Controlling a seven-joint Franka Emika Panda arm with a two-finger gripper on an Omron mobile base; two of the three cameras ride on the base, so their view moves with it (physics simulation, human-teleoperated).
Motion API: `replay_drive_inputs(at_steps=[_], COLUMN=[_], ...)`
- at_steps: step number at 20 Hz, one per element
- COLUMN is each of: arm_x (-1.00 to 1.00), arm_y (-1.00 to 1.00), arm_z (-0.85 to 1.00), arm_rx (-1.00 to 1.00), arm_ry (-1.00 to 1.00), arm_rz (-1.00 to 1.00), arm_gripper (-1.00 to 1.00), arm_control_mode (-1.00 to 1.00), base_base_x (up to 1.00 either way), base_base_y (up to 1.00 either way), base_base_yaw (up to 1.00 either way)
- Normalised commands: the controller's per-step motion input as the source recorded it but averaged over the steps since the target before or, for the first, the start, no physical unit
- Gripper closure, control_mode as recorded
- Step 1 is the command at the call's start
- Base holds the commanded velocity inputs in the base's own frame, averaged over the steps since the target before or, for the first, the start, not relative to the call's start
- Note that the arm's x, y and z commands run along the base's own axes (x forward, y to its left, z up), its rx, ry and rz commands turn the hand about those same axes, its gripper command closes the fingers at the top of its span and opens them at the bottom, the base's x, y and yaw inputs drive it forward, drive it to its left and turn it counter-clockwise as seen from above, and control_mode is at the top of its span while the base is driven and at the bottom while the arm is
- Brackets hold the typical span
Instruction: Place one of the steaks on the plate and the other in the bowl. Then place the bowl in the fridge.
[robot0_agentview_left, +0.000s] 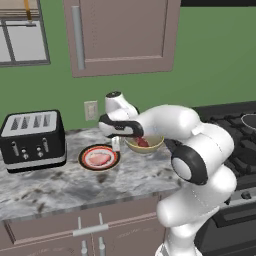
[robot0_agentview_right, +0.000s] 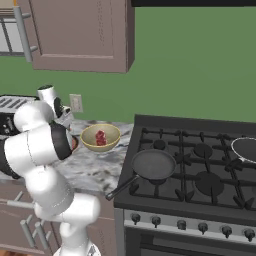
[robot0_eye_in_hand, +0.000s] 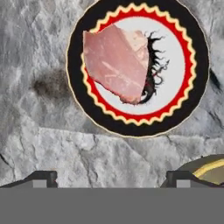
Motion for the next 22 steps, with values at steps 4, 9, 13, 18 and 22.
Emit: replay_drive_inputs(at_steps=[4,9,13,18,22], arm_x=[-0.5,-0.3,-0.01,0.0,-0.2], arm_y=[-0.99,-0.92,-0.69,-0.59,-0.15], arm_z=[0.07,0.1,0.25,0.45,0.26], arm_rx=[0.02,0.01,0.06,0.11,0.12], arm_ry=[0.0,0.0,0.04,0.05,-0.03], arm_rz=[-0.48,-0.57,-0.76,-0.79,-0.81], arm_gripper=[-1.0,-1.0,-1.0,-1.0,-1.0], arm_control_mode=[-1.0,-1.0,-1.0,-1.0,-1.0], base_base_x=[0.0,0.0,0.0,0.0,0.0], base_base_y=[0.0,0.0,0.0,0.0,0.0], base_base_yaw=[0.0,0.0,0.0,0.0,0.0])
